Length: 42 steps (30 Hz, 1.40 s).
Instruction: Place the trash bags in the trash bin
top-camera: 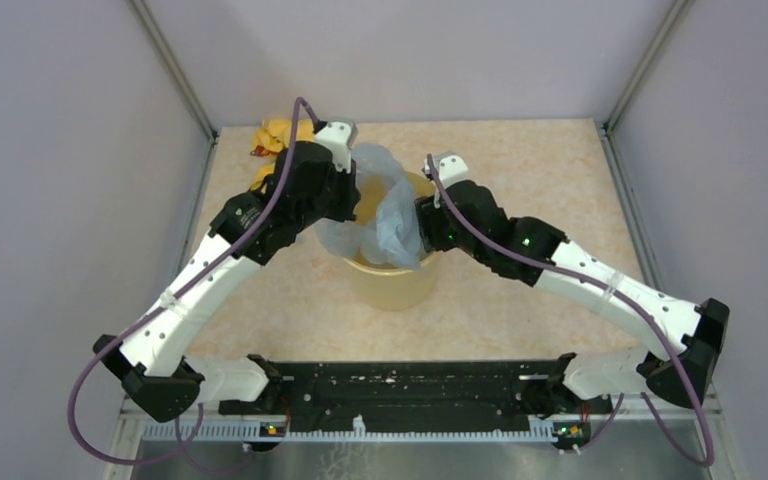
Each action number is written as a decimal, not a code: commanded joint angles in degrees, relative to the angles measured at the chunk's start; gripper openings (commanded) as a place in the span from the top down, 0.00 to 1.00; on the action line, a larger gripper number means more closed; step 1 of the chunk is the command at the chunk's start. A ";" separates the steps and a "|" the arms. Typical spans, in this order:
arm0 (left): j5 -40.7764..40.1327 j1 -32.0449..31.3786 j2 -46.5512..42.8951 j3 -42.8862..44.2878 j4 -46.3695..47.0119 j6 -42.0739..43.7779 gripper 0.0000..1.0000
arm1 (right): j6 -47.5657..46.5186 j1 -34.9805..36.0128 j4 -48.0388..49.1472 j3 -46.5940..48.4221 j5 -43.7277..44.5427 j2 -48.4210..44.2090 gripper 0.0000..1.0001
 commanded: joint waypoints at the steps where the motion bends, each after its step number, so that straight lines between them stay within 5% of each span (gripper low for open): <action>1: 2.73 -0.07 -2.29 2.83 -1.65 0.63 1.00 | 0.77 0.25 -1.91 4.19 -1.10 -4.38 0.44; 8: 6.60 -0.07 -4.52 3.72 -2.37 0.09 1.00 | 1.13 0.34 -6.53 8.60 -2.36 -9.91 0.18; 24: 14.41 -0.07 -6.44 7.53 -2.79 -0.22 1.00 | -2.19 6.41 -5.75 19.23 -20.65 -14.78 0.10; 37: 14.07 -0.07 -5.53 8.97 -4.64 0.06 1.00 | 4.17 11.67 -19.72 19.39 -3.48 -10.19 0.10; 42: 13.30 -0.13 -5.87 8.75 -6.59 1.08 1.00 | 7.97 12.80 -21.18 19.59 1.83 -6.81 0.20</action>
